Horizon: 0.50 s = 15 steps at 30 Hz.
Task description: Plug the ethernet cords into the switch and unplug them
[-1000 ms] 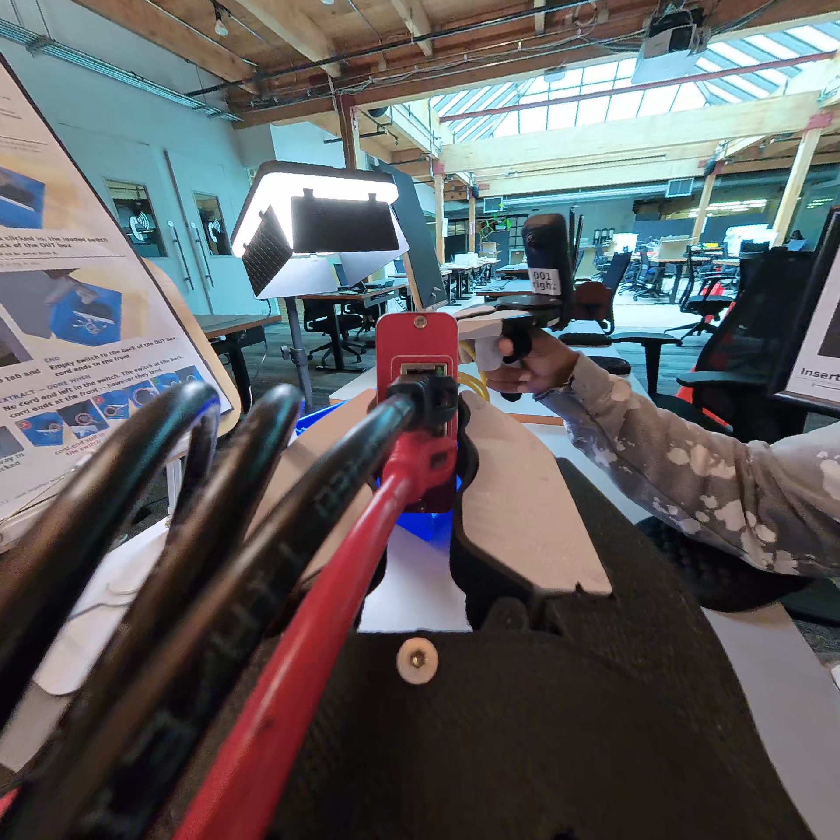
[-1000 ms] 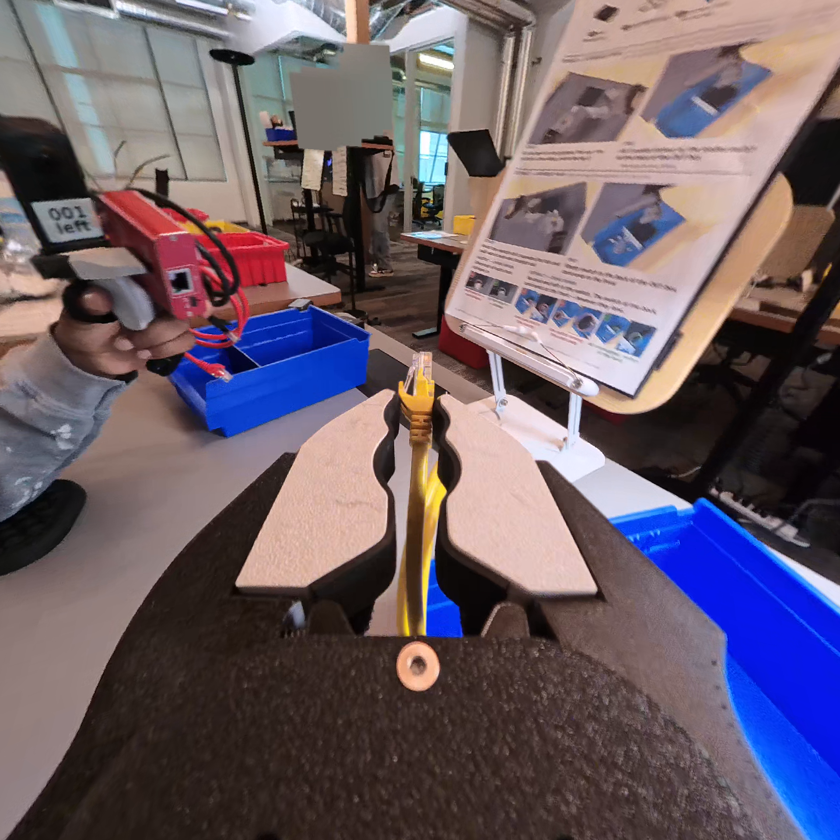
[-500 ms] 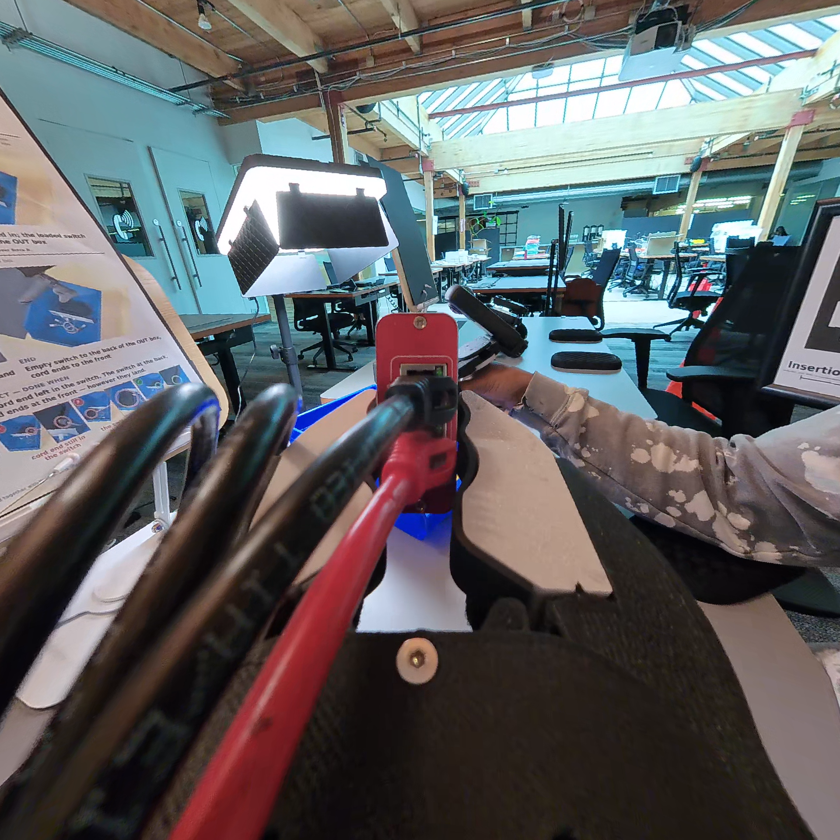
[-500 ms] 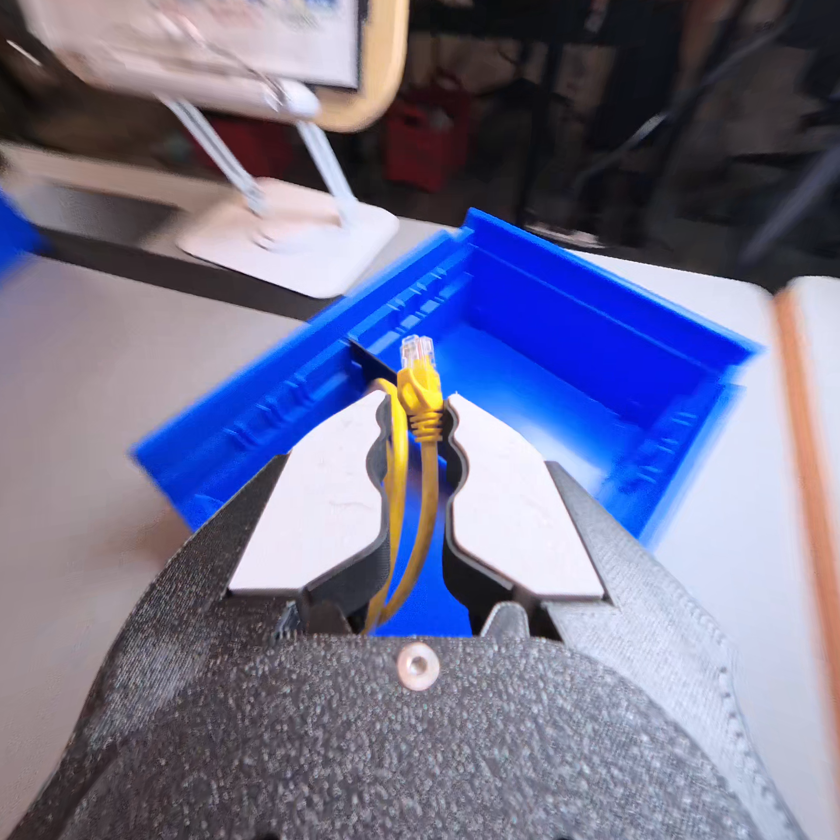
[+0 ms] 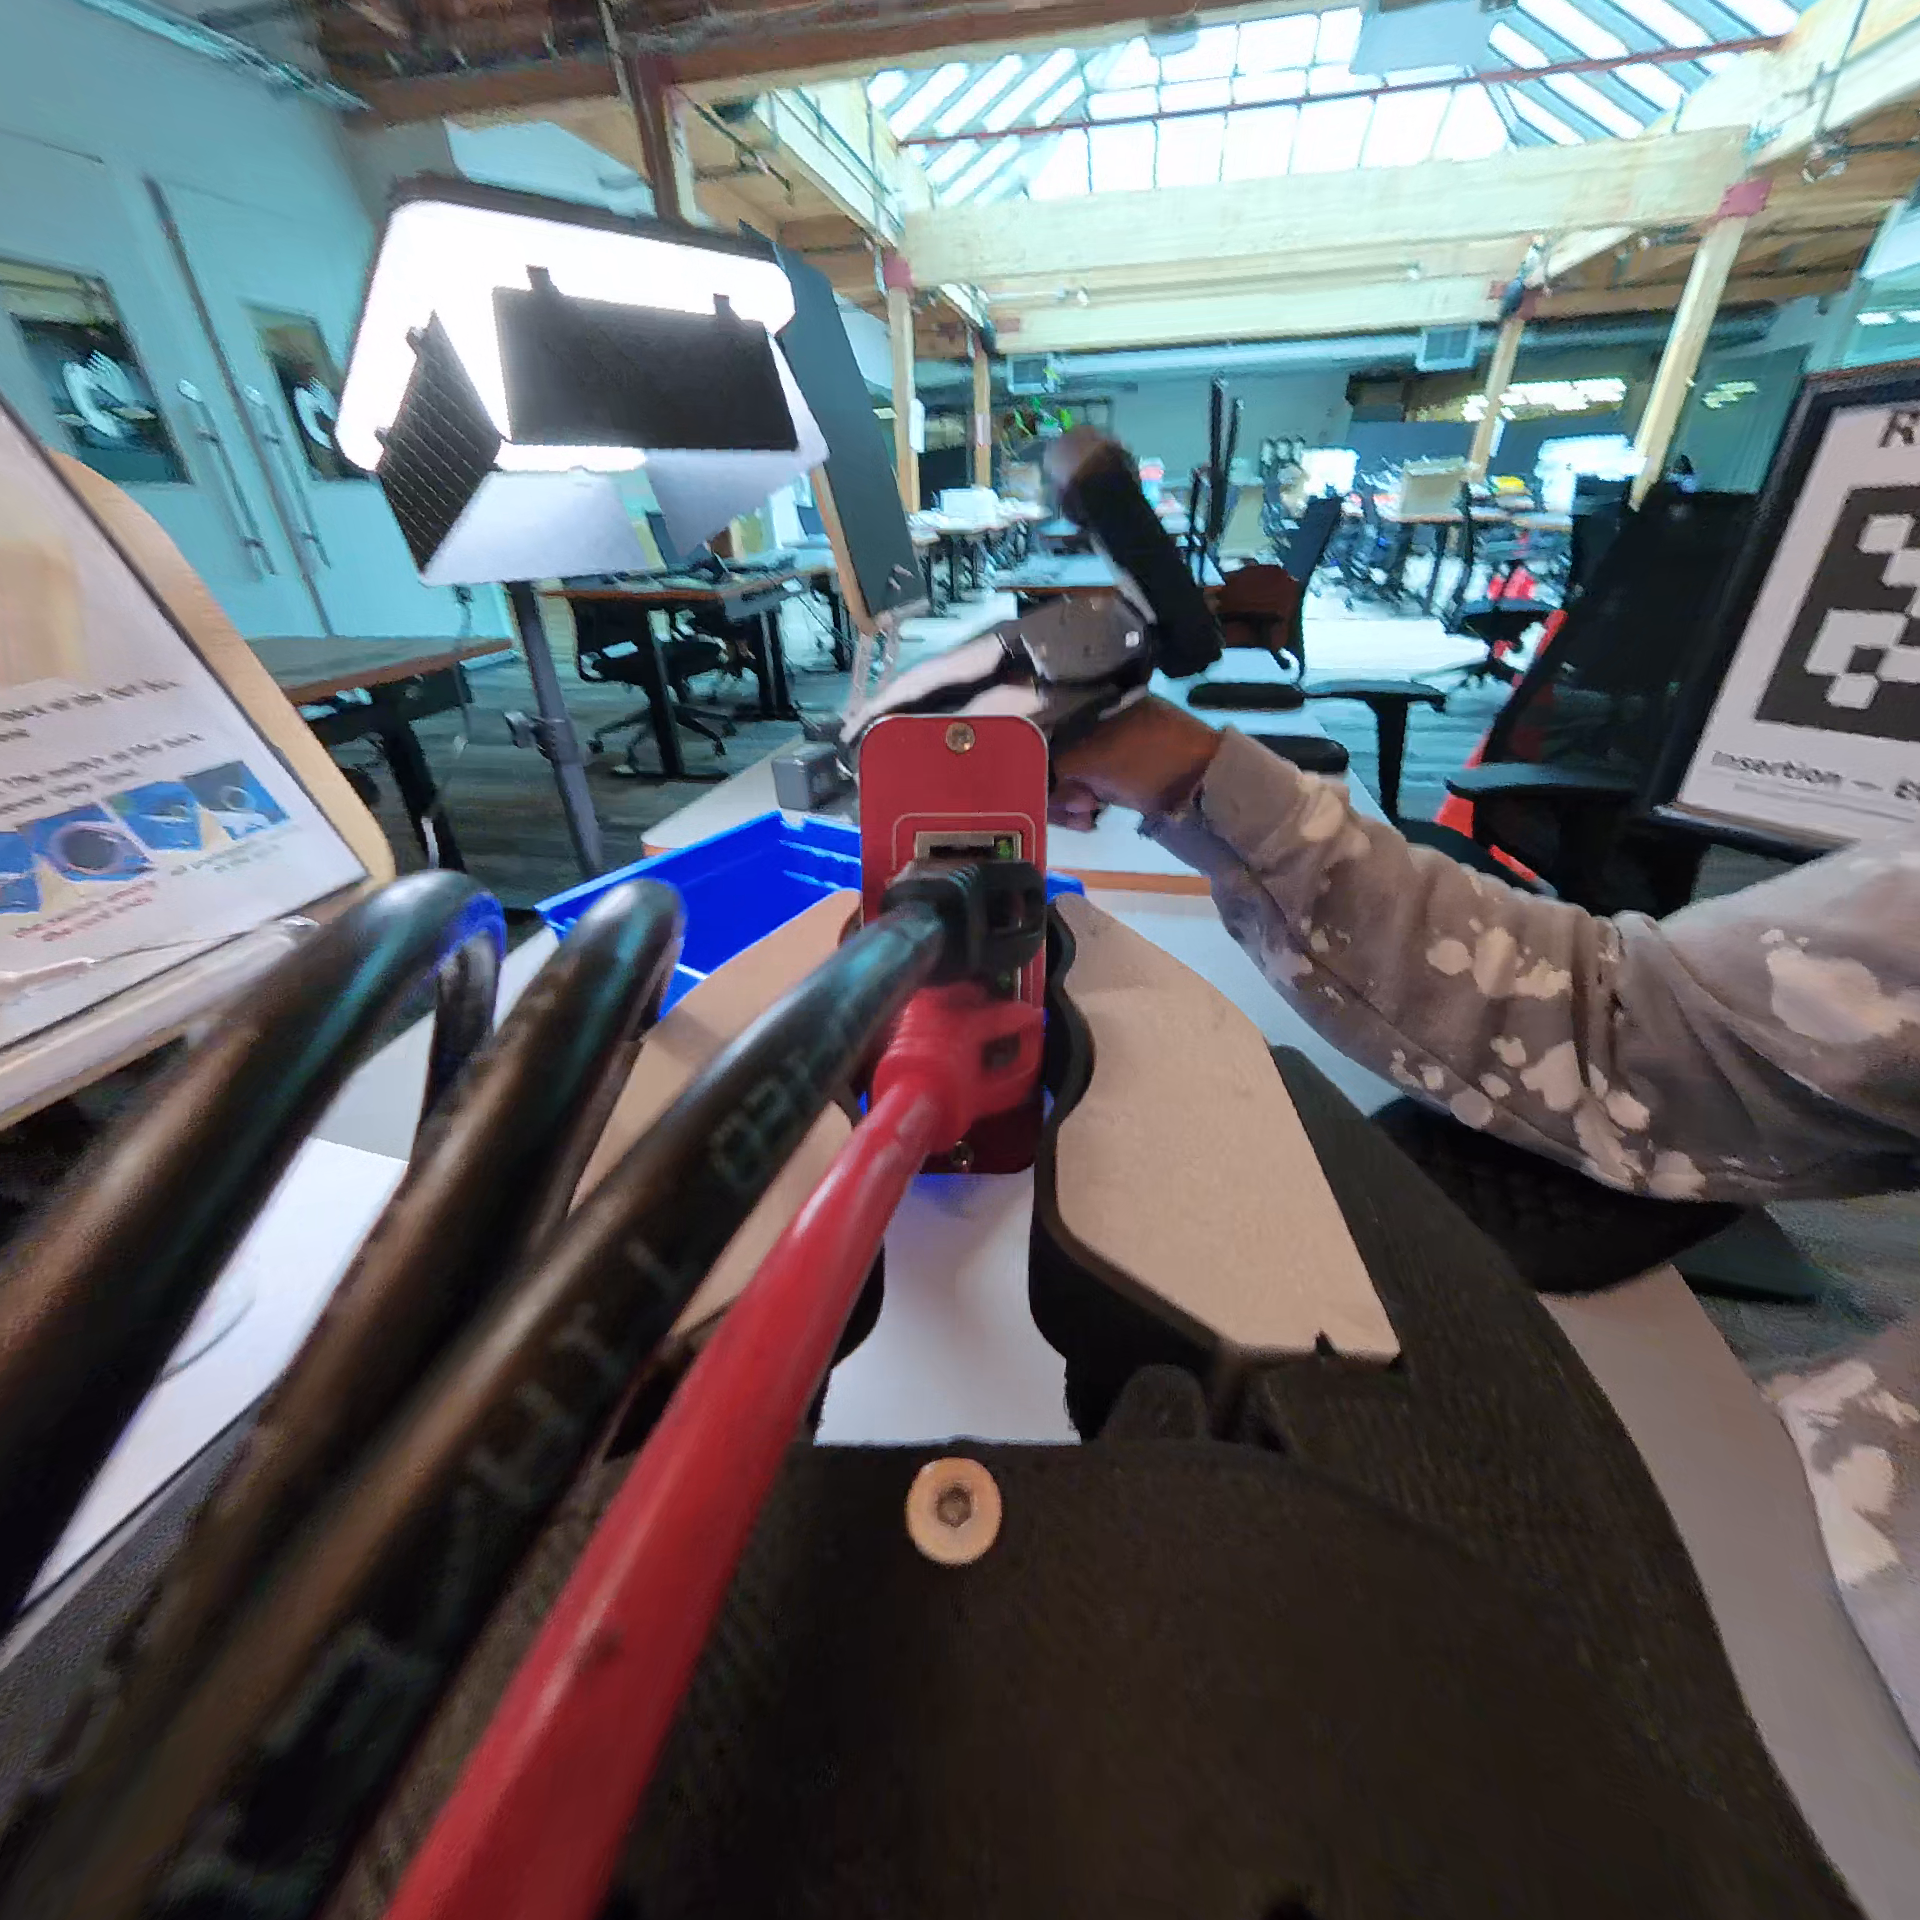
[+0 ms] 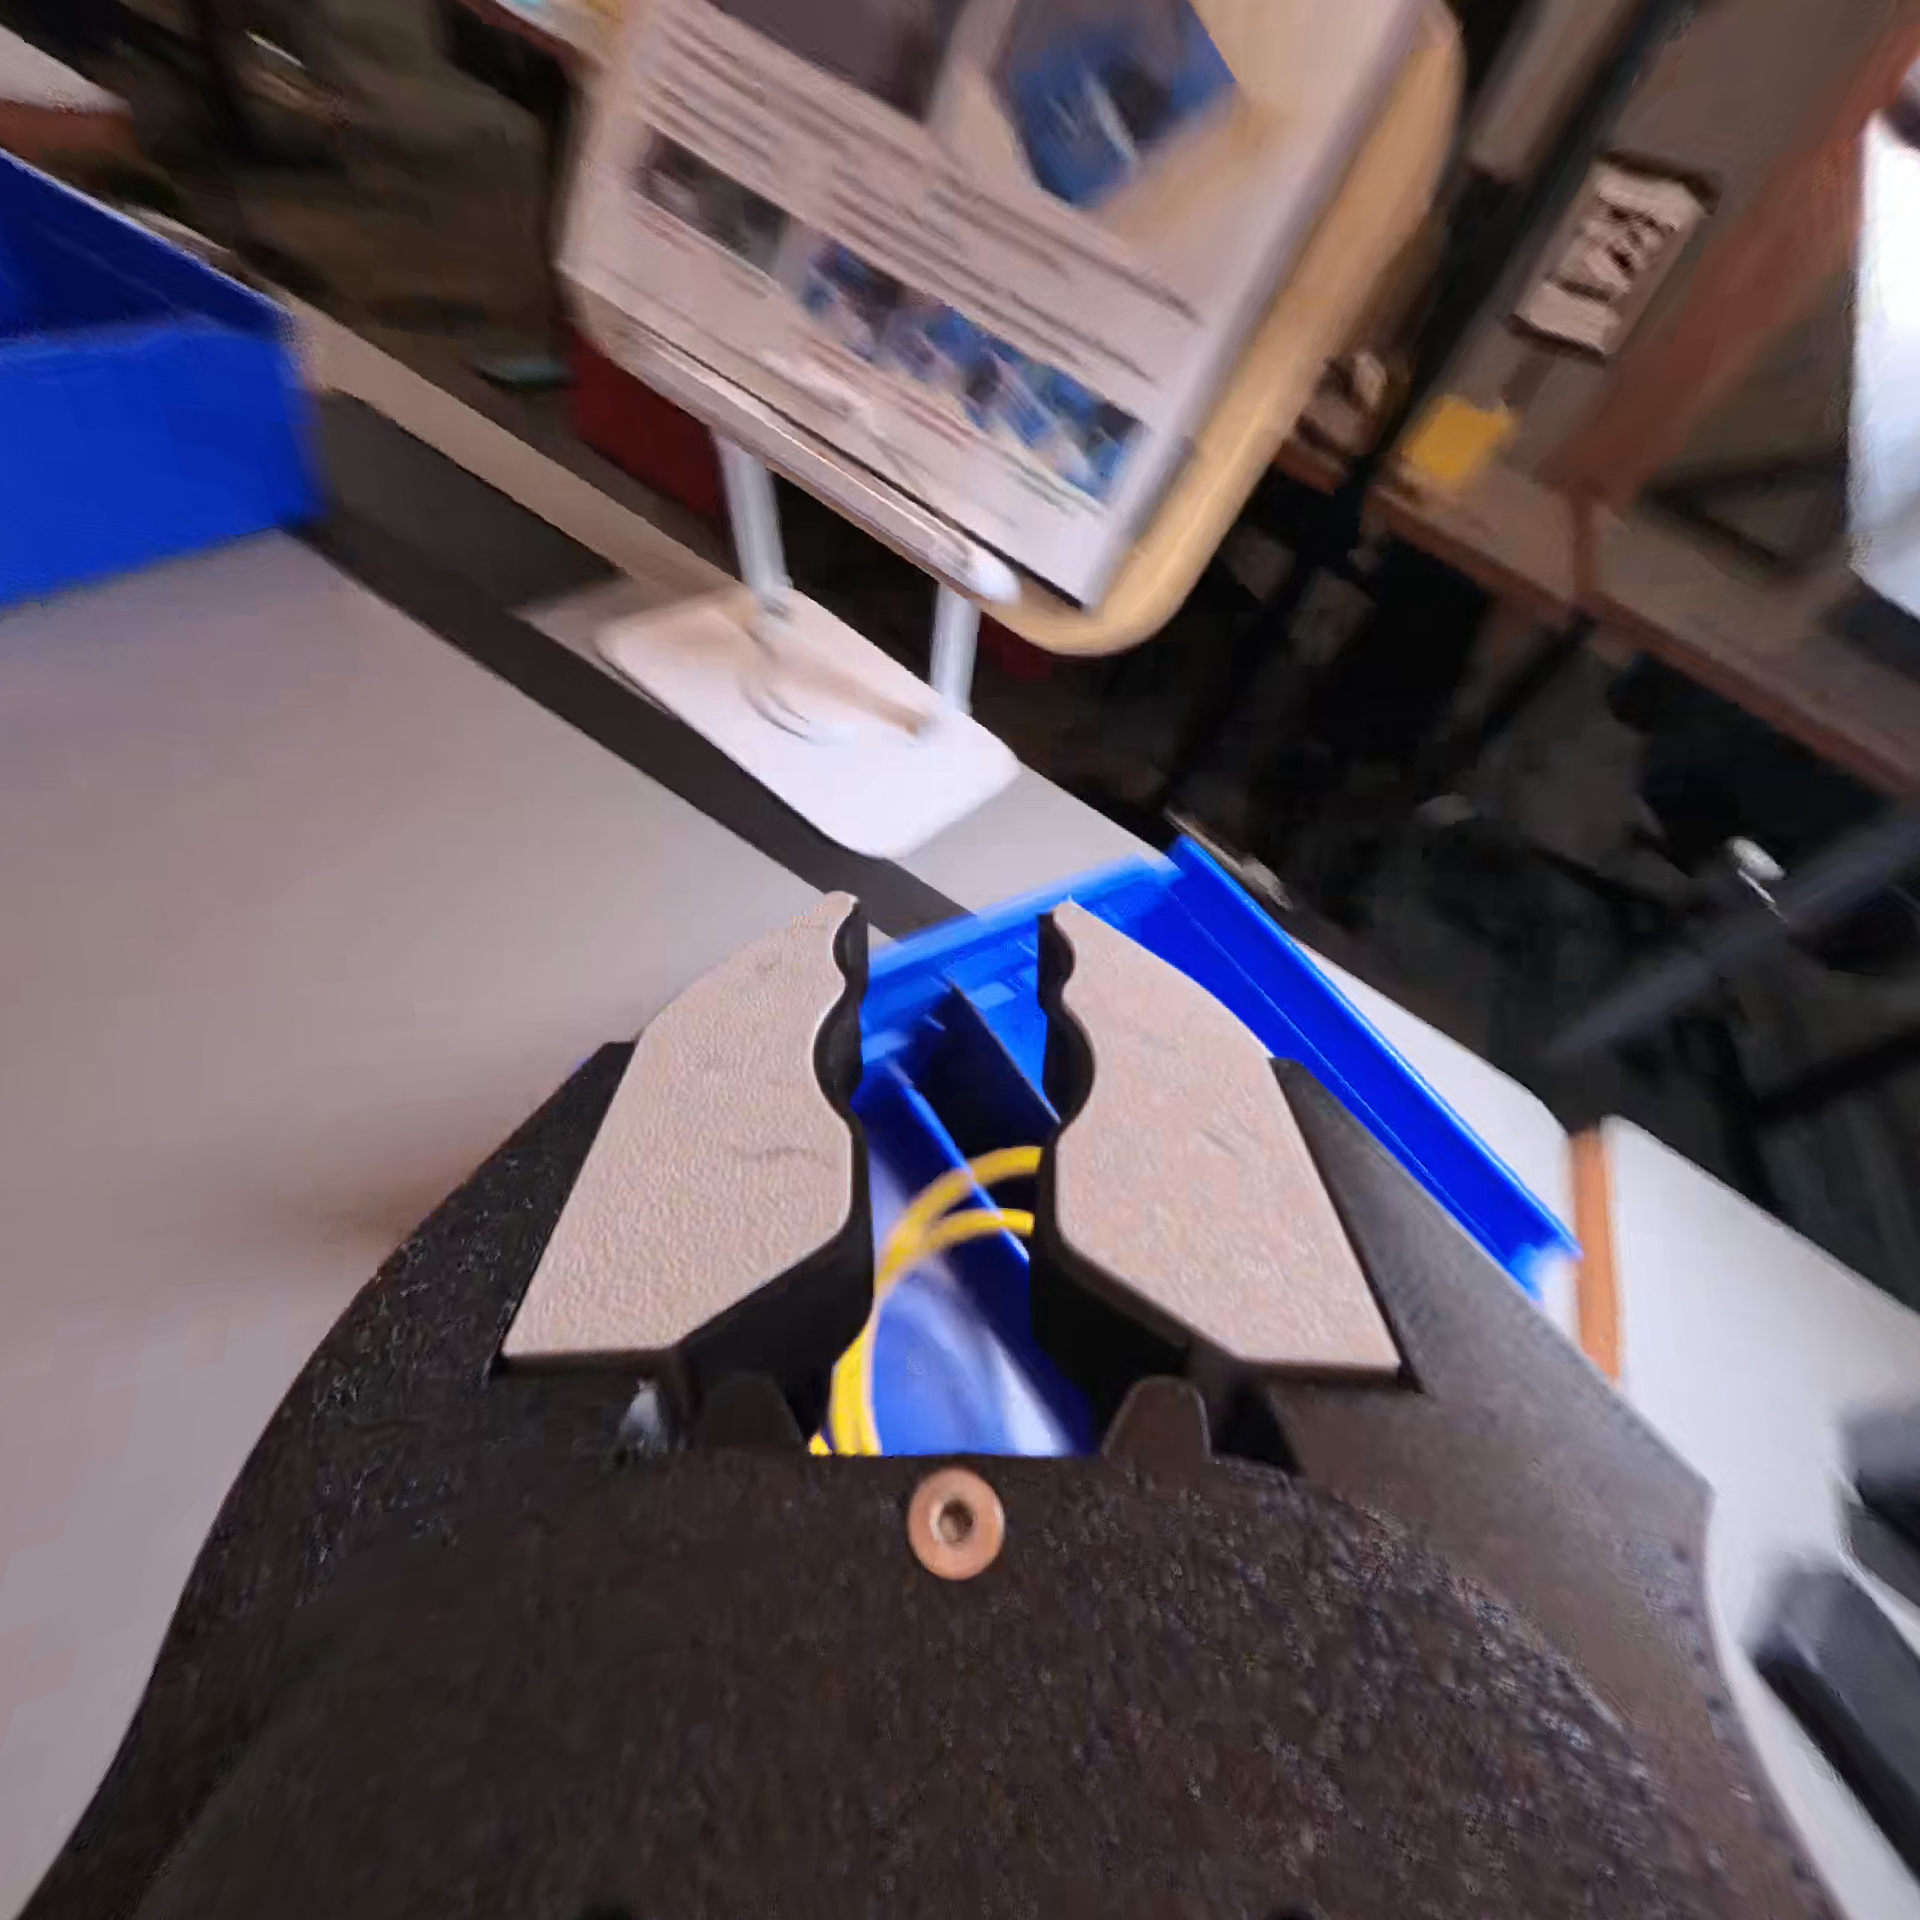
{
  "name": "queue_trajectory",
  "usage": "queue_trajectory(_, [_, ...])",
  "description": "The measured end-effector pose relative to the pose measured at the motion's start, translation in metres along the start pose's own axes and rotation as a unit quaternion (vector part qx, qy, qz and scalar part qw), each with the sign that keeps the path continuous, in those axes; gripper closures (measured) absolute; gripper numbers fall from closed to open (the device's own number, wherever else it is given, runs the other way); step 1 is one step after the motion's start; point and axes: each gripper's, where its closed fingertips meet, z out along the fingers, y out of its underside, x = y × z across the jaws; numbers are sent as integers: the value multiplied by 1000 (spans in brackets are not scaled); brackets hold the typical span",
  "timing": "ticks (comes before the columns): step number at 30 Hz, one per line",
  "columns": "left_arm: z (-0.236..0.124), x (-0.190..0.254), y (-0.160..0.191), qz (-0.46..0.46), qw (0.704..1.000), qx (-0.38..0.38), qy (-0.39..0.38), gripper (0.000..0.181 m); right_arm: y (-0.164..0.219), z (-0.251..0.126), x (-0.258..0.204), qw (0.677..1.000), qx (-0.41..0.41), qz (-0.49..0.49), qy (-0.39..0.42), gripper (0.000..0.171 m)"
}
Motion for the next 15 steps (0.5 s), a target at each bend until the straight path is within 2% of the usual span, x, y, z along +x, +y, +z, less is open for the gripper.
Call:
queue_trajectory(2, [6,7,16,-6,998,-48,27,152,-30,-6,-49,993,57,-15,-106,141])
queue_trajectory(4, [11,16,38,-12,992,-117,54,152,-55,-18,-97,972,101,-18,-212,141])
queue_trajectory(7, [17,30,76,-3,972,-220,84,152,-67,-33,-162,934,111,-47,-337,139])
queue_trajectory(11, [26,44,115,1,943,-315,106,152,-48,-31,-224,901,53,-105,-417,133])
queue_trajectory(15, [26,53,143,-11,916,-380,124,152,-20,-17,-257,883,-8,-143,-447,135])
